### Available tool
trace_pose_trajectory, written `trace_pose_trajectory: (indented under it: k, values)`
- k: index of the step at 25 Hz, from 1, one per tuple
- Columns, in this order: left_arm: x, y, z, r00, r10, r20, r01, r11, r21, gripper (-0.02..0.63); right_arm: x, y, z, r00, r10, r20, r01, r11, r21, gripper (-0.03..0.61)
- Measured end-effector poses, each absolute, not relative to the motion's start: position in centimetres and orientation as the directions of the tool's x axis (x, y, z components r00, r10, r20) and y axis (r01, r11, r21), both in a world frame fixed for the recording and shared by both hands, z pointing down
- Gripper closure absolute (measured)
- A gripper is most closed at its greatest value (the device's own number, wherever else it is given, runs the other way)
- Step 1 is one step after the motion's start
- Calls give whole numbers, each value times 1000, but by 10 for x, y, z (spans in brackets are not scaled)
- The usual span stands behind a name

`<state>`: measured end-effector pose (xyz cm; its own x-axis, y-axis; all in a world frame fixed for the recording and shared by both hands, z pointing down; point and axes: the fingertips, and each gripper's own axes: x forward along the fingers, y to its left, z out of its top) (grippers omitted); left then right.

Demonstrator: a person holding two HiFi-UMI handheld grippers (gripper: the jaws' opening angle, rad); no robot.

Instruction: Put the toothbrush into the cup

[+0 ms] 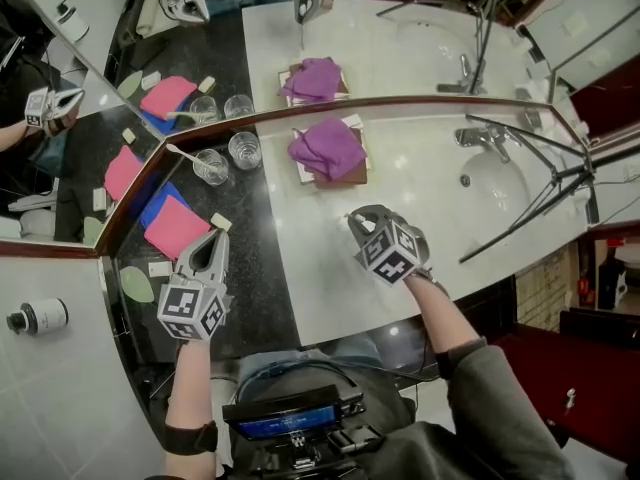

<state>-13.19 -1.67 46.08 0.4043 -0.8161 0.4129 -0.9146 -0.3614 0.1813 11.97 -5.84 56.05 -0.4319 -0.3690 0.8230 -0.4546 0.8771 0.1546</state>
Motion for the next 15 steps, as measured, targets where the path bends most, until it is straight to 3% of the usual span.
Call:
trace_pose_trajectory:
  k: [8,15]
  values:
    - [-134,-13,464,395,-816,421,-919,-349,185,614,108,-54,579,-347,-321,881,-218,941,257,534]
    - [-145,-5,472,379,-817,435,-925,-328,190,614,83,-48,598,-337,-285,897,-119,958,260,532]
